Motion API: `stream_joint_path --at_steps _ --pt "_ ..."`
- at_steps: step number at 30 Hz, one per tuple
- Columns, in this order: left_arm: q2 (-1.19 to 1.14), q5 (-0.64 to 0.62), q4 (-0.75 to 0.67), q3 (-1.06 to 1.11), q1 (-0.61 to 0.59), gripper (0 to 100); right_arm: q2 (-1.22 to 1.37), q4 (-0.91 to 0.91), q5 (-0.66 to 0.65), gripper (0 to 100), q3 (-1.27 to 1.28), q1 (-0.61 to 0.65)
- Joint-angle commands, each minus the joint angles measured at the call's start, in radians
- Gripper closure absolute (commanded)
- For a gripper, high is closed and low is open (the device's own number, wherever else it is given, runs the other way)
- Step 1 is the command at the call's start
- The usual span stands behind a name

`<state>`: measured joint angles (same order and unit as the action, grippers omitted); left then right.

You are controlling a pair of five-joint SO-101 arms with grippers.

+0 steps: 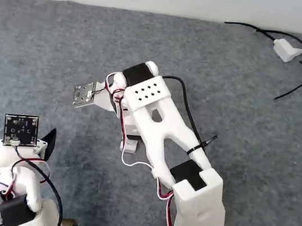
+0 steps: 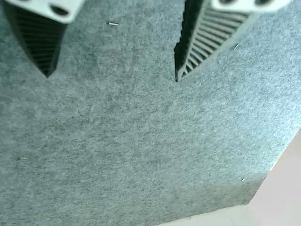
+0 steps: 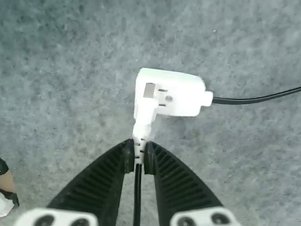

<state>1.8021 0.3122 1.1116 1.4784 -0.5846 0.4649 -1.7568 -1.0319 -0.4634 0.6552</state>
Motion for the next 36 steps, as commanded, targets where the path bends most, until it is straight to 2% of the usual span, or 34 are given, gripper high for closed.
stream_joint_path --at_steps 1,16,20,28,32,36 --pt "0.018 0.0 -0.032 -0.005 0.0 63 -0.077 -0.045 -0.011 99.1 0.008 -0.013" --pt "0.018 0.0 -0.032 -0.004 0.012 63 -0.194 -0.047 -0.011 99.1 0.044 -0.073" --pt "0.018 -0.006 -0.048 -0.012 0.1 63 -0.248 -0.047 -0.003 99.1 0.051 -0.03" --pt "0.018 -0.04 -0.147 -0.065 0.393 63 -0.386 -0.047 0.069 99.1 0.115 0.084" --pt "0.018 -0.043 -0.218 -0.065 0.45 63 -0.493 -0.047 0.103 99.1 0.12 0.111" --pt "0.018 -0.048 -0.218 -0.088 0.499 63 -0.564 -0.047 0.115 99.1 0.12 0.111"
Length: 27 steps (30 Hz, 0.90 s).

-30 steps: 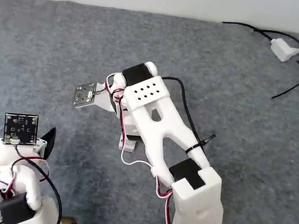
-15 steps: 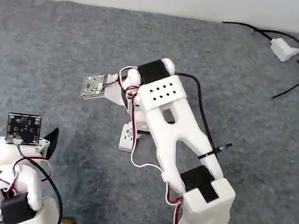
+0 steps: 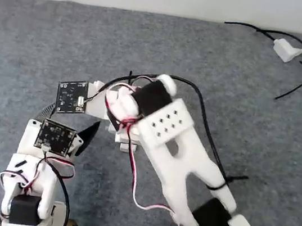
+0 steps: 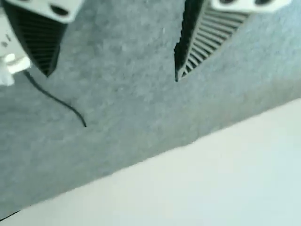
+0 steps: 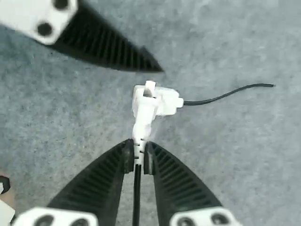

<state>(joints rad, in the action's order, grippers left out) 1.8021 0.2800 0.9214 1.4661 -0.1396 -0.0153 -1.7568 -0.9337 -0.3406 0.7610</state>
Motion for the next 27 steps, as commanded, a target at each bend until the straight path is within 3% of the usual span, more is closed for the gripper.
stream_joint_path --at_steps 1,13,27 --pt "0.018 -0.029 -0.028 -0.088 0.066 63 -0.091 -0.047 0.018 99.1 -0.003 0.005" --pt "0.018 -0.06 0.029 -0.176 0.103 63 -0.108 -0.047 0.04 99.1 -0.003 0.028" --pt "0.018 -0.064 -0.02 -0.054 0.098 63 -0.122 -0.047 0.06 99.1 -0.011 0.056"
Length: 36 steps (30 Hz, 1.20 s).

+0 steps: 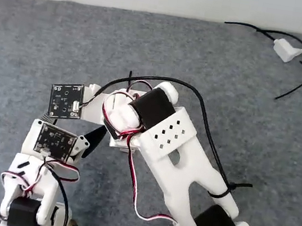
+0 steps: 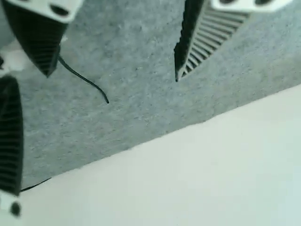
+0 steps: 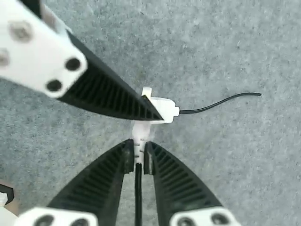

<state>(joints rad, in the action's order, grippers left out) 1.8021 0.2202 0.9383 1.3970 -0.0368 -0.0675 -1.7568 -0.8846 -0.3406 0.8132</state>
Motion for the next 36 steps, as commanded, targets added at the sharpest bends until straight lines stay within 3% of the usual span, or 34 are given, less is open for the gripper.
stream_joint_path --at_steps 1,26,36 --pt "0.018 -0.005 -0.037 0.019 -0.002 63 -0.081 -0.045 0.011 99.1 -0.011 0.004" --pt "0.018 -0.005 -0.037 0.088 0.049 63 -0.108 -0.044 0.038 99.1 -0.011 0.068" --pt "0.018 0.002 -0.038 0.079 -0.038 63 -0.093 -0.041 0.034 99.0 0.028 -0.094"
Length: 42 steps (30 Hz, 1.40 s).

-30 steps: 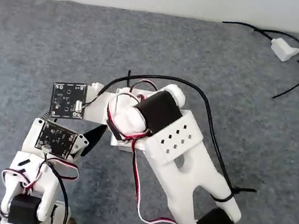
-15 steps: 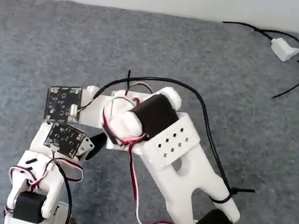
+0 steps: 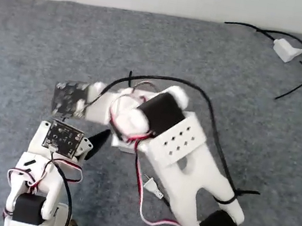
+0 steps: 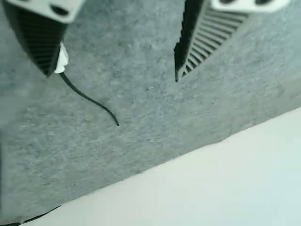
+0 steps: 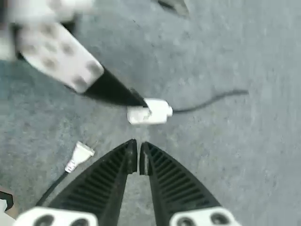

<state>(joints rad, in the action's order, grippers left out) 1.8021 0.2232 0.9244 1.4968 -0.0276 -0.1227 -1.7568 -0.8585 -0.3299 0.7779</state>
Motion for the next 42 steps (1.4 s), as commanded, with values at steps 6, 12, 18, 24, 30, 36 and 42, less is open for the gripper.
stream_joint_path --at_steps 6,12,18,24,30,36,42 --pt "0.018 -0.008 -0.046 -0.033 -0.127 63 0.039 -0.036 0.014 99.0 0.186 -0.143" --pt "0.018 -0.009 -0.081 -0.036 -0.218 63 0.07 0.016 0.115 99.0 0.278 -0.151" --pt "0.018 -0.002 -0.037 -0.074 -0.334 63 0.068 0.068 0.16 98.9 0.411 -0.145" --pt "0.018 0.026 0.124 -0.166 -0.404 63 0.065 0.107 0.25 98.7 0.52 -0.145" --pt "0.018 0.055 0.209 -0.186 -0.405 63 0.064 0.142 0.287 98.6 0.585 -0.145" --pt "0.018 0.049 0.206 -0.179 -0.399 63 0.074 0.16 0.288 91.3 0.591 -0.143" --pt "0.018 0.052 0.204 -0.145 -0.397 63 0.064 0.243 0.311 90.8 0.71 -0.145"
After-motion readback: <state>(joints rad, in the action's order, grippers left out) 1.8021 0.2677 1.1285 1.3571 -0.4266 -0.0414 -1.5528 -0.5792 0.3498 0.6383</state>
